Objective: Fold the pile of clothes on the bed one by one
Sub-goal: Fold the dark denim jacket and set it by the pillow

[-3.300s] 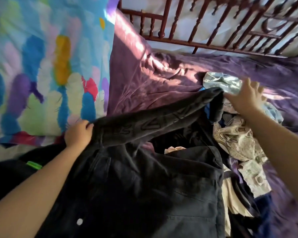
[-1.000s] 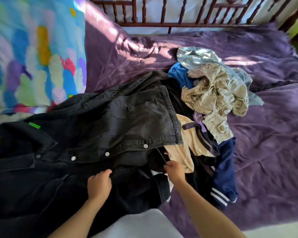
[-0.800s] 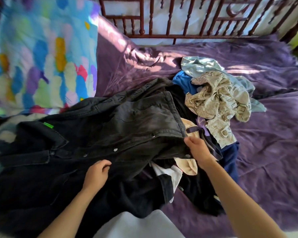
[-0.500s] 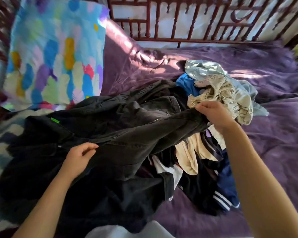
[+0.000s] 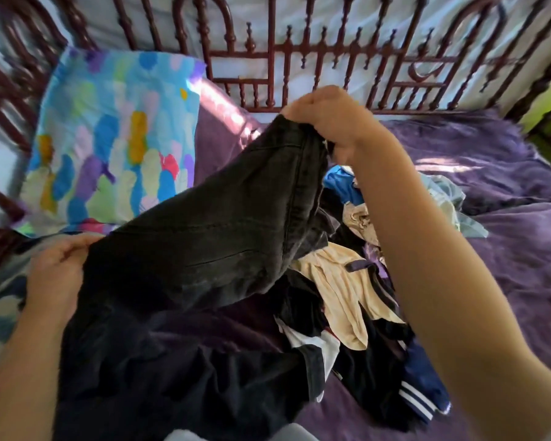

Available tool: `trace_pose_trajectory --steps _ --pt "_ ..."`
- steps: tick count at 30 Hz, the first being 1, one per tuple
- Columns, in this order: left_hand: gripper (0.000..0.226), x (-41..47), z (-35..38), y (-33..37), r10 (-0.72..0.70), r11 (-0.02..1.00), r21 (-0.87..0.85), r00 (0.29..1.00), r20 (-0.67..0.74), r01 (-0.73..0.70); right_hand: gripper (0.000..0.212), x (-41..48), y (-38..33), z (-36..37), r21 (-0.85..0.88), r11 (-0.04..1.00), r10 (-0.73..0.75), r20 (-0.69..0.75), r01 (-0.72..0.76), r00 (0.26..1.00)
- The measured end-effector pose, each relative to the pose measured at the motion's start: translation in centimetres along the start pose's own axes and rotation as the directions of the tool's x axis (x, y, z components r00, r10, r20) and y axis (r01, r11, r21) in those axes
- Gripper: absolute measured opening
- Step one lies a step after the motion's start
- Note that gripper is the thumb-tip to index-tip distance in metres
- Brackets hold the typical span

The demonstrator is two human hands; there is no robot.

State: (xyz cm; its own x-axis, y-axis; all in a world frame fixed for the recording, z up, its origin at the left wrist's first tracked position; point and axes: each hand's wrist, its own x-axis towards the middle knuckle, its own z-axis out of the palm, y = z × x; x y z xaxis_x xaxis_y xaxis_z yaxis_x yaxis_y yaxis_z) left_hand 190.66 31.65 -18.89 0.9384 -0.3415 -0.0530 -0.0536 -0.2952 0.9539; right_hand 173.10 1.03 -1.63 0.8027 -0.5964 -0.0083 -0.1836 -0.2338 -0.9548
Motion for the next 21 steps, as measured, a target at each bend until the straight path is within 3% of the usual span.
trace_pose_trajectory --steps 4,6,7,10,12,16,20,21 --pt "0.023 -0.7 1.4 -1.4 0.101 0.956 0.279 0.995 -0.025 -0.091 0.011 4.3 1.8 2.6 -0.129 0.992 -0.043 -0.202 0.017 0.978" --pt "0.025 -1.5 2.7 -4.6 -0.004 0.878 0.477 0.998 0.059 -0.025 0.019 4.8 8.2 4.0 -0.261 0.955 0.042 -0.34 -0.137 0.94" --pt "0.027 -2.2 3.3 -6.3 -0.101 0.833 0.554 0.989 0.111 0.023 0.025 4.0 12.6 4.5 -0.302 0.913 0.151 -0.376 -0.275 0.914" --pt "0.032 -4.7 4.8 -10.3 -0.309 0.713 0.699 0.915 0.259 0.043 0.05 -1.9 23.8 5.9 -0.319 0.735 0.503 -0.336 -0.599 0.796" --pt "0.042 -6.6 5.4 -12.0 -0.353 0.616 0.785 0.867 0.351 -0.067 0.046 -7.1 28.3 6.7 -0.251 0.666 0.628 -0.319 -0.702 0.71" --pt "0.06 -8.9 5.9 -13.0 -0.372 0.474 0.852 0.826 0.423 -0.223 0.007 -14.6 33.5 8.5 -0.144 0.582 0.747 -0.295 -0.8 0.596" --pt "0.067 -9.2 6.3 -13.0 -0.385 0.403 0.875 0.817 0.428 -0.269 0.007 -16.2 35.5 9.7 -0.096 0.601 0.747 -0.284 -0.793 0.601" --pt "0.068 -9.4 6.3 -12.9 -0.391 0.392 0.878 0.815 0.428 -0.273 0.016 -16.1 36.0 9.9 -0.108 0.615 0.728 -0.301 -0.781 0.616"
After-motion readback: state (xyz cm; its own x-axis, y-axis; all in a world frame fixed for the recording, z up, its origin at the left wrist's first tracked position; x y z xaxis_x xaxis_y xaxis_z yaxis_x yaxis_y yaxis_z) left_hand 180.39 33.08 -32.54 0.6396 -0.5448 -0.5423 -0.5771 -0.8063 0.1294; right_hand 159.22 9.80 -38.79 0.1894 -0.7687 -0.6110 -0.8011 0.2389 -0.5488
